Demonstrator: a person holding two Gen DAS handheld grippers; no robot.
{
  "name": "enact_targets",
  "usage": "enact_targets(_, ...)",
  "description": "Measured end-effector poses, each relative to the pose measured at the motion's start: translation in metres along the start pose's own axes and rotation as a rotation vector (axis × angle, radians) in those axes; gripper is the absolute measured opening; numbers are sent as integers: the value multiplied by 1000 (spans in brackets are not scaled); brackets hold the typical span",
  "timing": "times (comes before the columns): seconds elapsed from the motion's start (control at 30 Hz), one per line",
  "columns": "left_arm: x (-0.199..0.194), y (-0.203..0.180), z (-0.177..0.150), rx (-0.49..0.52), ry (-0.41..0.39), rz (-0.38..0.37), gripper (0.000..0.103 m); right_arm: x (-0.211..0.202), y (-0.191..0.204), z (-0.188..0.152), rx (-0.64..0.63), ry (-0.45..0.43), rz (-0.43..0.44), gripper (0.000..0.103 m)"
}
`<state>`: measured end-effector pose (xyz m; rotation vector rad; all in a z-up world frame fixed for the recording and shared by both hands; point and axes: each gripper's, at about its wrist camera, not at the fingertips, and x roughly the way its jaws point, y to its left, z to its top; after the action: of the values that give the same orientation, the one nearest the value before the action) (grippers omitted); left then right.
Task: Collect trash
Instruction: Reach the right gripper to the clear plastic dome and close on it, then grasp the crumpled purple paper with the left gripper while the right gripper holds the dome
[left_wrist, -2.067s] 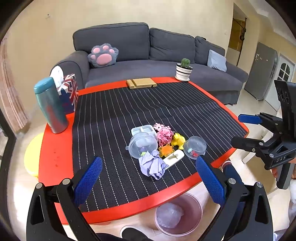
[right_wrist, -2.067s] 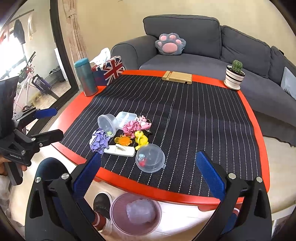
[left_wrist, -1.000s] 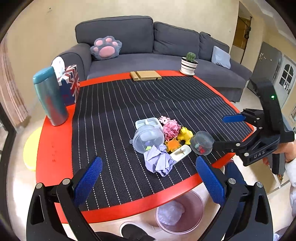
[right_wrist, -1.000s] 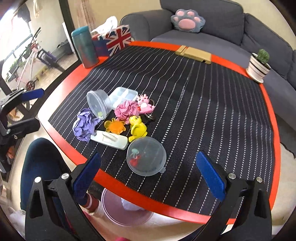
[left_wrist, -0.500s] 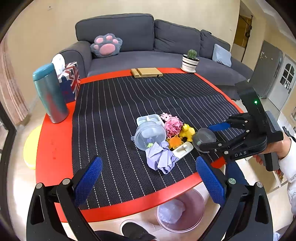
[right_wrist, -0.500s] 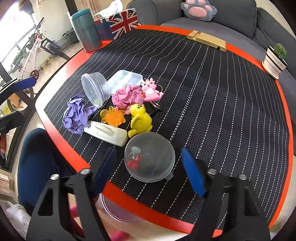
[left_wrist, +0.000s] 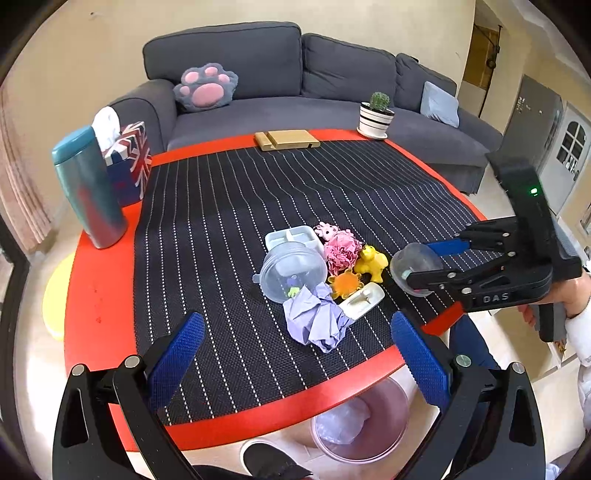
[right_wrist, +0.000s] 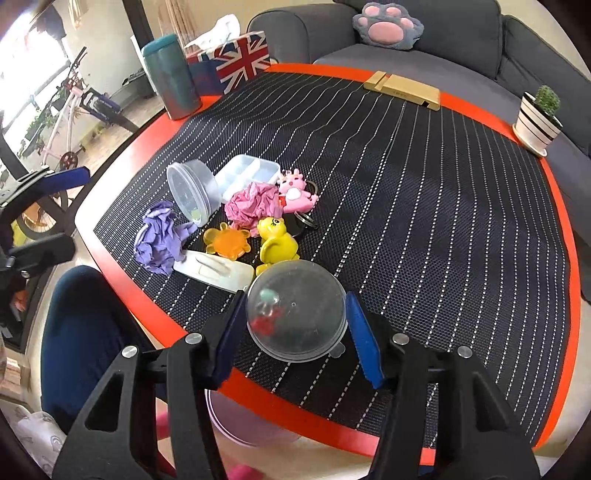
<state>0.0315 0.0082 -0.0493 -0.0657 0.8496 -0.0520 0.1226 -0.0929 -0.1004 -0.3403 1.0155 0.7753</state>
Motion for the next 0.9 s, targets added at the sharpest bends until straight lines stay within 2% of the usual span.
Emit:
enact_targets(0.77, 64, 6, 5, -27, 184, -64, 97, -24, -8, -10, 53, -44, -7, 54)
enact_targets(0.83, 68, 6, 4, -28, 191, -72, 92, -24, -9, -10, 54, -41, -7, 54)
enact_targets(0.9, 70, 4, 3, -25, 196, -76, 78, -23, -9, -10, 54, -41, -6, 54)
